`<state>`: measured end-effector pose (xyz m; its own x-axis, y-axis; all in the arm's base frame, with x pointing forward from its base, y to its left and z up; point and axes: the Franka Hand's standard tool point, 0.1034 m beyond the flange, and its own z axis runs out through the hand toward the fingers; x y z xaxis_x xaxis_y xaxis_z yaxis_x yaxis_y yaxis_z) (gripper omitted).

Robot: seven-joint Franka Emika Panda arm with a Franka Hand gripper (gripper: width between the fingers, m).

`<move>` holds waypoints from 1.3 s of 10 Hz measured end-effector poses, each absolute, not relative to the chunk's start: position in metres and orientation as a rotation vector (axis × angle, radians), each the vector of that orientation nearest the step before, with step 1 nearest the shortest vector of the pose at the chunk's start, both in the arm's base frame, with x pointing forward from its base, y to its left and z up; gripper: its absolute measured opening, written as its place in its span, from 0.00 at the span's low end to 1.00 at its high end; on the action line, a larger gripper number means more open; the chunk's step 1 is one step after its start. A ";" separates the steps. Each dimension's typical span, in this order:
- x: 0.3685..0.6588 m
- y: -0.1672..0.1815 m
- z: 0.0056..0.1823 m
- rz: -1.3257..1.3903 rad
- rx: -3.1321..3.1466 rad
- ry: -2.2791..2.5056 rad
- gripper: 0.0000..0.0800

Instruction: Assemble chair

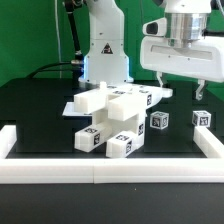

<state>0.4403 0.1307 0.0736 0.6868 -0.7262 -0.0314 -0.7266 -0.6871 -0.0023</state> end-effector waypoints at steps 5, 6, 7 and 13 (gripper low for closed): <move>0.449 0.115 0.076 0.027 -2.893 1.184 0.81; 0.451 0.112 0.077 0.025 -2.894 1.178 0.81; 0.452 0.110 0.077 0.022 -2.895 1.172 0.81; 0.460 0.104 0.080 0.007 -2.906 1.136 0.81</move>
Offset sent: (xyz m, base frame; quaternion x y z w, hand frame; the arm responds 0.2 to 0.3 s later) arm 0.0119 -0.0145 0.0008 -0.0019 -0.0018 -0.0187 0.9998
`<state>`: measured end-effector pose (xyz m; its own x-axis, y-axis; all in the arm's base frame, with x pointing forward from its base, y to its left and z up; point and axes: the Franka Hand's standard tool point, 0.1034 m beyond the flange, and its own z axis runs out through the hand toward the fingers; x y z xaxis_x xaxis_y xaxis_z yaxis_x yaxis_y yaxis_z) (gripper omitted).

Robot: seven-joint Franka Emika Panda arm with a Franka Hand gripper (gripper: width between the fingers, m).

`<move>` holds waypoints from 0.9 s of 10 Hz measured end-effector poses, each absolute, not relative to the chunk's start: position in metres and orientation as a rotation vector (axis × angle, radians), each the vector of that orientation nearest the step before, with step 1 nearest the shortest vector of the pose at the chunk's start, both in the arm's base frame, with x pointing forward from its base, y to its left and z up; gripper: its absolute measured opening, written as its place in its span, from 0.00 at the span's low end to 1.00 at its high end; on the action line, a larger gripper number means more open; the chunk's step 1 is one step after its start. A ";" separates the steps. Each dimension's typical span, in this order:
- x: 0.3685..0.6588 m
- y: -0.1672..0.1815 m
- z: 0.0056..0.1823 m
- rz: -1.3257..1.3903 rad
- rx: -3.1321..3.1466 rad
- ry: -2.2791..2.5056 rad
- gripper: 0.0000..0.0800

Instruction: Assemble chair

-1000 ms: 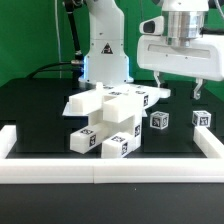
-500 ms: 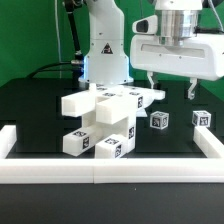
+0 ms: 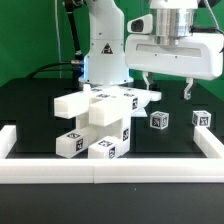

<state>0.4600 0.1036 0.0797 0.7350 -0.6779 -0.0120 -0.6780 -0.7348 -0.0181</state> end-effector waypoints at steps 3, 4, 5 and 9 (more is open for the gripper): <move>0.449 0.126 0.086 0.011 -2.873 1.185 0.81; 0.445 0.134 0.086 0.012 -2.871 1.188 0.81; 0.441 0.142 0.084 0.008 -2.867 1.200 0.81; 0.422 0.169 0.065 0.013 -2.895 1.214 0.81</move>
Offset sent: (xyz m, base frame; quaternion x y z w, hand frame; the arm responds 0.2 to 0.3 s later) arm -0.0211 0.0258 0.0073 0.0063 0.0133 0.0485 0.9987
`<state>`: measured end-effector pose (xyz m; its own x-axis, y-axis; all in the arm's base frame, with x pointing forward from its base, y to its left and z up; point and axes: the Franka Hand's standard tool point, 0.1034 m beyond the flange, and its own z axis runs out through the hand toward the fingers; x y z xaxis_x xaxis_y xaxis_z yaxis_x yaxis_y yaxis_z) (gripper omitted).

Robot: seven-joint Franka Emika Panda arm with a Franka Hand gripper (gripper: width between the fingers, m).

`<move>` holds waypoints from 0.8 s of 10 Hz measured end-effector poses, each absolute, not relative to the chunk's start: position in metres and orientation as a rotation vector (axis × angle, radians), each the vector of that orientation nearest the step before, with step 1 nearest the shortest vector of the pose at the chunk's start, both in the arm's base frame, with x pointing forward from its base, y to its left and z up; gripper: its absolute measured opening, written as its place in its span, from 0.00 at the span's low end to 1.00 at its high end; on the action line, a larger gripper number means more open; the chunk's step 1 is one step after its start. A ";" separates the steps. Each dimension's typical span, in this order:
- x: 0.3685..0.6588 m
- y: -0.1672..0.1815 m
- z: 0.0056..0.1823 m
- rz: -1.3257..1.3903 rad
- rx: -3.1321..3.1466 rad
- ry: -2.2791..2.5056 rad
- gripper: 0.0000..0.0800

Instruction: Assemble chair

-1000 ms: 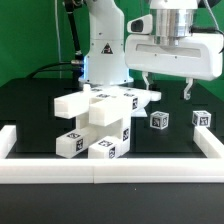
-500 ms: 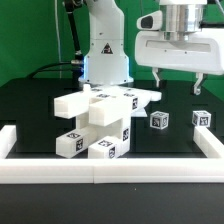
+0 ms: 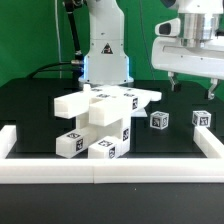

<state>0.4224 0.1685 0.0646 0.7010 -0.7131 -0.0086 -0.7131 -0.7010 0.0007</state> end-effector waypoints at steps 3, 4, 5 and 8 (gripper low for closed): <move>0.418 0.176 0.051 0.020 -2.934 1.187 0.81; 0.419 0.176 0.048 0.019 -2.940 1.185 0.81; 0.419 0.177 0.046 0.021 -2.946 1.182 0.81; 0.417 0.177 0.043 0.025 -2.953 1.178 0.81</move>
Offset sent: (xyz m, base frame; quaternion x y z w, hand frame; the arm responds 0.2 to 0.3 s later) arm 0.0054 0.0092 -0.0108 -0.0046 0.0085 0.0125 0.9999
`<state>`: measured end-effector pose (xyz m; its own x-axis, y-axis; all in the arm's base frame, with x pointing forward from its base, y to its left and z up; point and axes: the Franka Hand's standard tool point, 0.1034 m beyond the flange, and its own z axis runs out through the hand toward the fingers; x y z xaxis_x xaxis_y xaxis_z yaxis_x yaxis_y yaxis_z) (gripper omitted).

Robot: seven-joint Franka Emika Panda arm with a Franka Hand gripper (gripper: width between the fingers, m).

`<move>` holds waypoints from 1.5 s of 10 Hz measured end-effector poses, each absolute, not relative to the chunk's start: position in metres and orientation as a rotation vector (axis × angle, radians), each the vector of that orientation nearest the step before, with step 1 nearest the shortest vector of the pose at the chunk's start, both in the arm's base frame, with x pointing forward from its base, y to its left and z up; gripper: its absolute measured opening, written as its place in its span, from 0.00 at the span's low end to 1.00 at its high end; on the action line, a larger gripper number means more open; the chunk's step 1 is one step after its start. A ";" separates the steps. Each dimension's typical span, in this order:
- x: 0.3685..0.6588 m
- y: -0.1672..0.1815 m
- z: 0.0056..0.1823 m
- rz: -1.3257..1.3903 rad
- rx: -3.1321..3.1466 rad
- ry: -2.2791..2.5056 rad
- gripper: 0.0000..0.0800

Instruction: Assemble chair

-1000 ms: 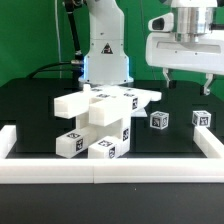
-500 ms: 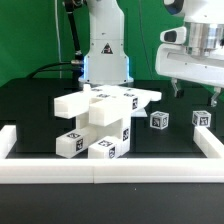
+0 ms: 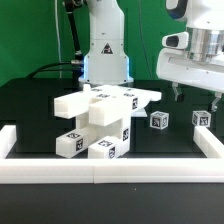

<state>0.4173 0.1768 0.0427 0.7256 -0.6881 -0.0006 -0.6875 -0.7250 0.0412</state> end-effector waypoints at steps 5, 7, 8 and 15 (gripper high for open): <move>0.418 0.177 0.033 0.144 2.913 -1.235 0.81; 0.423 0.180 0.035 0.180 2.926 -1.243 0.81; 0.422 0.183 0.035 0.176 2.930 -1.237 0.81; 0.407 0.189 0.015 0.137 2.915 -1.171 0.81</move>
Offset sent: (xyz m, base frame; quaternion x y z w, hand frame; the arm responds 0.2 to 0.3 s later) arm -0.0070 0.0171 -0.0181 0.0615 0.0446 0.0502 0.9958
